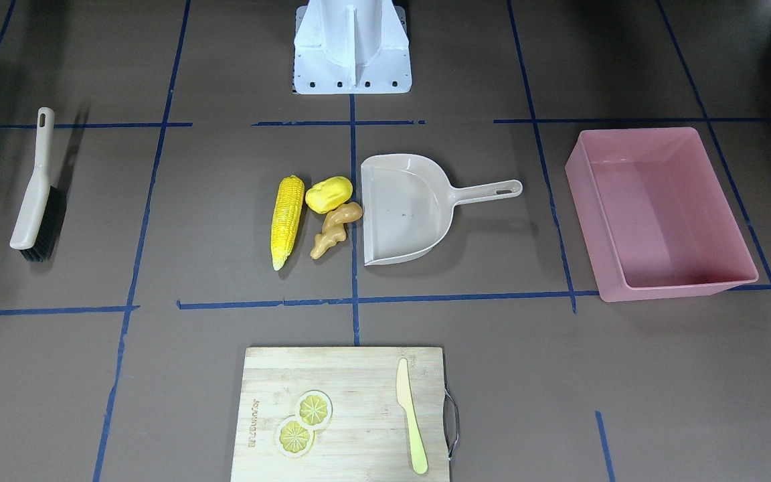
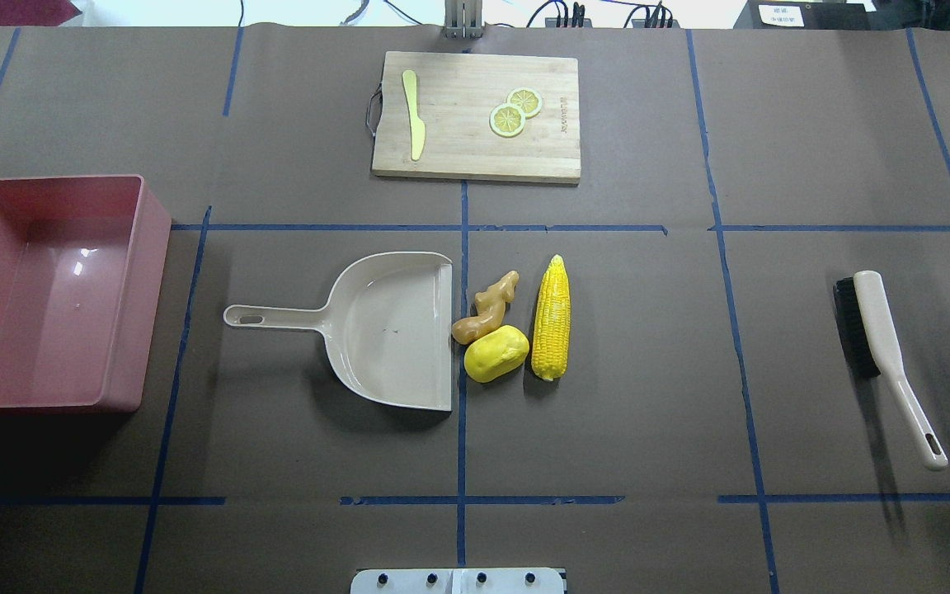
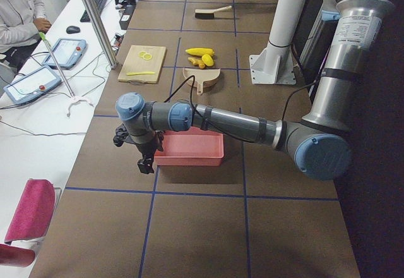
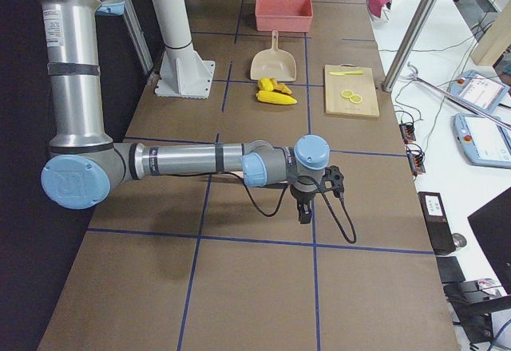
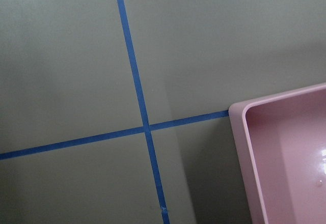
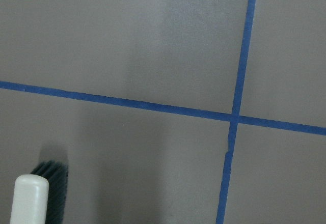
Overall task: Sweep and dump trash into bin
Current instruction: 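Lower the right gripper onto the white brush handle and grasp it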
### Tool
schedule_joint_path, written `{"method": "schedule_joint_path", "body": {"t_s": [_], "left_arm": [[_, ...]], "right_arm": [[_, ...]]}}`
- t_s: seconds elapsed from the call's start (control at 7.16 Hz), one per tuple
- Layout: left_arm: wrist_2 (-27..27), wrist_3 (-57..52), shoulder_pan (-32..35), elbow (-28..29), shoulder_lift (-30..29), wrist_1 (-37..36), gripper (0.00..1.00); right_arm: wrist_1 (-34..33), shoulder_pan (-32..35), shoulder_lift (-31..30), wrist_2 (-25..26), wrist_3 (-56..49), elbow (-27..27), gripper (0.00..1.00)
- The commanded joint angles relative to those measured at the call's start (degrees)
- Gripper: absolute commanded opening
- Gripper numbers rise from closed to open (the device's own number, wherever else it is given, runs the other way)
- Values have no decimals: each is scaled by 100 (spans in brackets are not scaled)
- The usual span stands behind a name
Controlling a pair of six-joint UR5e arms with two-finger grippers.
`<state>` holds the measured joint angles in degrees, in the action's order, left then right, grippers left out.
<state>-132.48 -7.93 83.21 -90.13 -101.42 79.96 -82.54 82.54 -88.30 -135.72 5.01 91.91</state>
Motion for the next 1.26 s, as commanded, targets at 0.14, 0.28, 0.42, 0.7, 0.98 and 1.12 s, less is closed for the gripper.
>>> {"method": "schedule_joint_path", "body": {"t_s": [0.14, 0.28, 0.42, 0.7, 0.98, 1.12], "left_arm": [[205, 28, -235, -136, 8, 28, 100], [162, 11, -236, -163, 26, 46, 100], [161, 2, -262, -128, 0, 116, 100], [126, -16, -262, -241, 87, 370, 100], [126, -33, -279, -312, 70, 380, 100], [126, -16, -332, -347, 70, 380, 100]], "right_arm": [[10, -71, -82, -268, 43, 99, 100], [2, -419, -143, -332, 104, 404, 100], [10, -701, -413, -315, 975, 955, 100], [10, -1134, -801, -201, 2018, 1732, 100], [1248, -2036, -1572, 464, 3601, 2182, 100], [2259, -2414, -1968, 528, 4447, 2156, 100]]}}
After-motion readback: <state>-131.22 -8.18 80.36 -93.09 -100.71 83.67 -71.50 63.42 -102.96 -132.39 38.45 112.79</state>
